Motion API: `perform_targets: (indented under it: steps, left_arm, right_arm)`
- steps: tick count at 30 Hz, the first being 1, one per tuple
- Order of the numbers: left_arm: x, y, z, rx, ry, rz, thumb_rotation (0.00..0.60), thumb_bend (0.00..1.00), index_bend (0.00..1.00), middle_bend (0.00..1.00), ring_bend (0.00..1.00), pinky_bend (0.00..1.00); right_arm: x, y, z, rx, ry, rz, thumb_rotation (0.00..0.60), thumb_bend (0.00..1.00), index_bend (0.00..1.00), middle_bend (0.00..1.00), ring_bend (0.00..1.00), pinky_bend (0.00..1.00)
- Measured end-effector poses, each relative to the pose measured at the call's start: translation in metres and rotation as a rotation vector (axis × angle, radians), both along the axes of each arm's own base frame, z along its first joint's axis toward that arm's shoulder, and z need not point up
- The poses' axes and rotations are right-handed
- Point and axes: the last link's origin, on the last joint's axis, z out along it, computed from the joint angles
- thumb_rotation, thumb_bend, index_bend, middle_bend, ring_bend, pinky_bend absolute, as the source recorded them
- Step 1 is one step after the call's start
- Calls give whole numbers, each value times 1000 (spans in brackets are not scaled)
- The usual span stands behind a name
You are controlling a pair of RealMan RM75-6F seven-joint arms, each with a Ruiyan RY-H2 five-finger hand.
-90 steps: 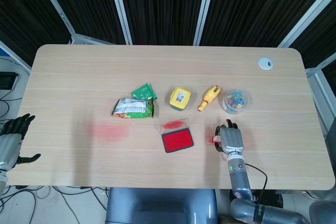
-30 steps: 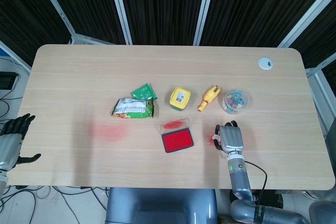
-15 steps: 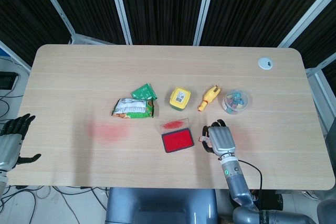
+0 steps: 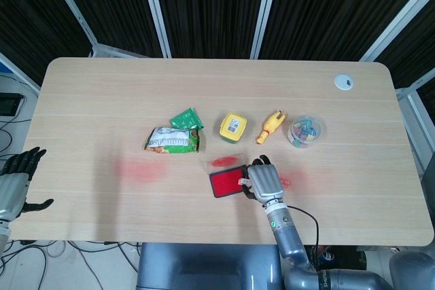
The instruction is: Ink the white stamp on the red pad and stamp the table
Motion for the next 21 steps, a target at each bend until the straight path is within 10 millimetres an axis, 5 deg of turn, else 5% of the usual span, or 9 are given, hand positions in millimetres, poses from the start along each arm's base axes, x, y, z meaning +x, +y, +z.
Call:
perform_targets:
  steps: [21]
  left_arm:
    - [0, 1, 0, -10, -12, 10, 600, 0, 0, 0, 0, 0]
  right_arm:
    - [10, -4, -36, 26, -11, -30, 600, 547, 764, 661, 305, 172]
